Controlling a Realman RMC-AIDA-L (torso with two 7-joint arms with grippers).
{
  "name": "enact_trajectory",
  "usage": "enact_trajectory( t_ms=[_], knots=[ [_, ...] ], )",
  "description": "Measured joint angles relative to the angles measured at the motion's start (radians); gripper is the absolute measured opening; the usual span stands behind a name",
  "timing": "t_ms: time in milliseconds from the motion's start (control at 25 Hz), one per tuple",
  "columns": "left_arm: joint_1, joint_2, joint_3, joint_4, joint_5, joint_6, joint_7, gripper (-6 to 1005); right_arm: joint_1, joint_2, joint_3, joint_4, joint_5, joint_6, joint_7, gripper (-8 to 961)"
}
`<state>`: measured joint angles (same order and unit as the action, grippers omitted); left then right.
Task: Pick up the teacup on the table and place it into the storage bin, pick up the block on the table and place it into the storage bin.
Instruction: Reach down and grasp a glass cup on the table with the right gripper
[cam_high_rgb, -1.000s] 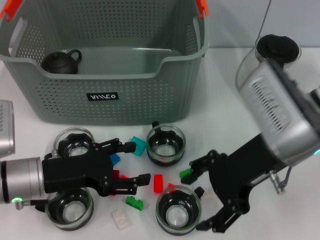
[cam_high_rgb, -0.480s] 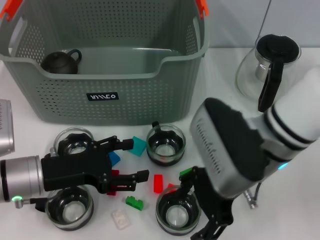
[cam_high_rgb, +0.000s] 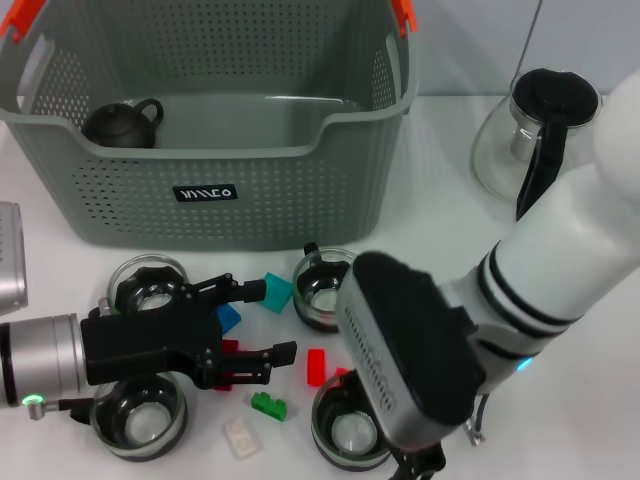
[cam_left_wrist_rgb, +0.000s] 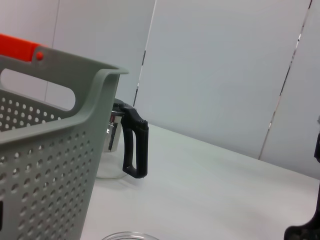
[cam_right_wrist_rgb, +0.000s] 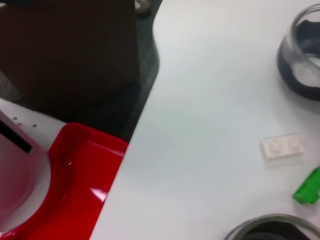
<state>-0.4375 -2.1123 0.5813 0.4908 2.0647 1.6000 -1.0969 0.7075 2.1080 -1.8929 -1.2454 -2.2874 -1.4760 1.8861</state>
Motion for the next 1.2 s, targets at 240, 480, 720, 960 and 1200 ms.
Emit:
enact_trajectory(
  t_ms=[240, 480, 720, 960, 1200],
  knots=[
    [0.000, 0.000, 0.000, -0.001, 0.000, 0.000, 0.000, 922, 0.001, 0.001, -0.059, 0.001, -0.006, 0.037, 0.010, 939],
    [0.003, 0.000, 0.000, -0.002, 0.000, -0.006, 0.000, 921, 0.000, 0.002, -0.095, 0.006, -0.011, 0.057, 0.032, 939],
    [0.005, 0.000, 0.000, -0.003, 0.001, -0.008, 0.000, 920, -0.005, 0.003, -0.105, 0.007, -0.012, 0.070, 0.054, 929],
    [0.005, 0.000, 0.000, -0.003, 0.002, -0.006, 0.000, 919, -0.007, 0.002, -0.107, 0.023, -0.012, 0.075, 0.068, 863],
    [0.005, 0.000, 0.002, -0.003, 0.006, -0.008, 0.000, 918, 0.002, 0.001, -0.107, 0.043, -0.012, 0.082, 0.090, 668]
  ],
)
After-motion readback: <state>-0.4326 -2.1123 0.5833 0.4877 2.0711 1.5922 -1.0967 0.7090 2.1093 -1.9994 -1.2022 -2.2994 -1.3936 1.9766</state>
